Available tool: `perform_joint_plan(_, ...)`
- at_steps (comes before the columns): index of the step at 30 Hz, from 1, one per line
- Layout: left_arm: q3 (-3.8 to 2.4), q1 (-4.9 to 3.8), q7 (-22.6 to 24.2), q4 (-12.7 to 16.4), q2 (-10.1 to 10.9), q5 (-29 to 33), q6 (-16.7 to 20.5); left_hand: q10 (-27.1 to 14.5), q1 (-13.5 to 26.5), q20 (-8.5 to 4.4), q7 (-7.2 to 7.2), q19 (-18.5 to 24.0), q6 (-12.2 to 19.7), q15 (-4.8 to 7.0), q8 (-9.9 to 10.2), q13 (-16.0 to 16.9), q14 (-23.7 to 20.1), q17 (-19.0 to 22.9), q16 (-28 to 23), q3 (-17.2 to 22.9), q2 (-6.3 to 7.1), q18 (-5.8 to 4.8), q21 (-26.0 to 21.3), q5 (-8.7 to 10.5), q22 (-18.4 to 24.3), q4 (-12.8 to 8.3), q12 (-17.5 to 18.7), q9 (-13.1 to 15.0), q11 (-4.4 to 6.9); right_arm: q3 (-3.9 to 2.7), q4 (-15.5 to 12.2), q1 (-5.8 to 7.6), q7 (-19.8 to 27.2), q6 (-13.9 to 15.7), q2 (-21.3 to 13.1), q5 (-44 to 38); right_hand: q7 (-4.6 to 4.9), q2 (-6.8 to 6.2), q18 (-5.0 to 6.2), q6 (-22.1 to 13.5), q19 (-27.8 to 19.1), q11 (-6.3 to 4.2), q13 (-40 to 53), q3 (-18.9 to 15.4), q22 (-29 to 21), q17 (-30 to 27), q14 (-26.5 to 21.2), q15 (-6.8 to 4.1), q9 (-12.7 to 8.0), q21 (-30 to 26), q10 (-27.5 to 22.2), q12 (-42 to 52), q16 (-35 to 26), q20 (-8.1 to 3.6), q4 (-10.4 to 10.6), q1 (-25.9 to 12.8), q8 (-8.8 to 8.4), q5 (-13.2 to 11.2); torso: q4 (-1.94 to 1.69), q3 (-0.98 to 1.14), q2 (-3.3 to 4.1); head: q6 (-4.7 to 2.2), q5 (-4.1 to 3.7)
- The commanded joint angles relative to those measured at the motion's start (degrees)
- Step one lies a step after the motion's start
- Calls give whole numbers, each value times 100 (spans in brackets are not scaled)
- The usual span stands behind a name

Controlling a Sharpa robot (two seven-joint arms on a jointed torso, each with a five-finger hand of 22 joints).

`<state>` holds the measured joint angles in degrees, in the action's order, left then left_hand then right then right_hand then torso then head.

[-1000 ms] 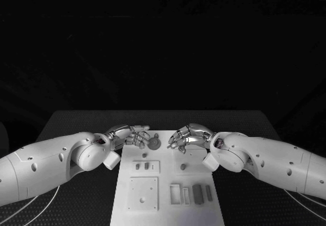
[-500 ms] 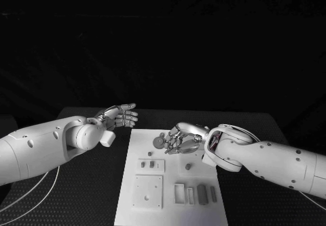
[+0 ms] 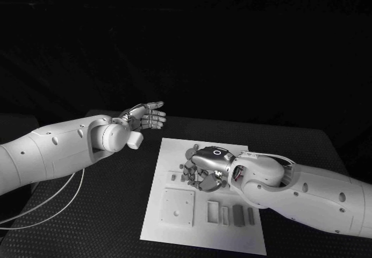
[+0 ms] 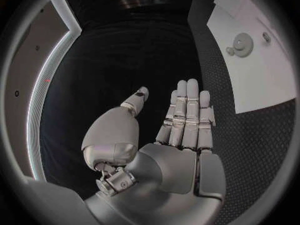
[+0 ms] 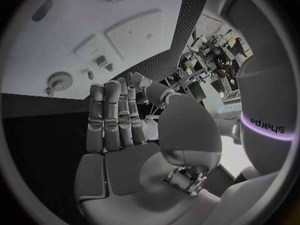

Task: Assemble the parts on the task board

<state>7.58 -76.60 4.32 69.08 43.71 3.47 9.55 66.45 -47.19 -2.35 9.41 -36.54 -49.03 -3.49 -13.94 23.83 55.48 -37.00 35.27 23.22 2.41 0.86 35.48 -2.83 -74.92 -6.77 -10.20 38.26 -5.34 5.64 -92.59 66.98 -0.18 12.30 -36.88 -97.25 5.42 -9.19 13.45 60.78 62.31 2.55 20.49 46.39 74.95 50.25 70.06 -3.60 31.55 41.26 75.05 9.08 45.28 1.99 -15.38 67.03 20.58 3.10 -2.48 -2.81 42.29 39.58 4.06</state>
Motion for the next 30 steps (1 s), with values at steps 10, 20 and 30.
perform_joint_plan(10,-3,-7,124,-44,-93,-26,-4,-13,1,4,9,-55,-44,15,16,8,16,-6,11,-23,-16,64,-24,-6,-83,-11,-42,-8,8,313,-221,-89,-574,131,178,-1604,-30,-223,155,113,112,-37,45,175,-26,-23,131,-24,58,45,108,11,5,-45,144,50,41,-32,19,-24,-81,195,207)
perform_joint_plan(20,-2,-6,127,-51,-112,-115,-34,-9,-13,1,5,-57,-53,17,15,12,19,-7,13,-17,-32,65,-27,-7,-82,-15,-54,-11,13,368,-55,-181,-586,-115,288,-1529,-35,-254,155,125,123,-41,52,195,-28,-24,144,-29,67,50,119,7,5,-52,181,54,41,-33,9,-22,-73,270,311)
perform_joint_plan(30,-2,-6,126,-55,-120,-169,-83,-3,-32,1,-4,-58,-80,18,5,19,20,-7,13,-15,-50,63,-33,-7,-82,-24,-73,-11,21,418,93,-276,-632,-86,352,-1617,-35,-256,155,123,122,-41,53,201,-29,-25,145,-29,69,50,117,2,4,-53,188,51,38,-33,10,-24,-81,307,358)
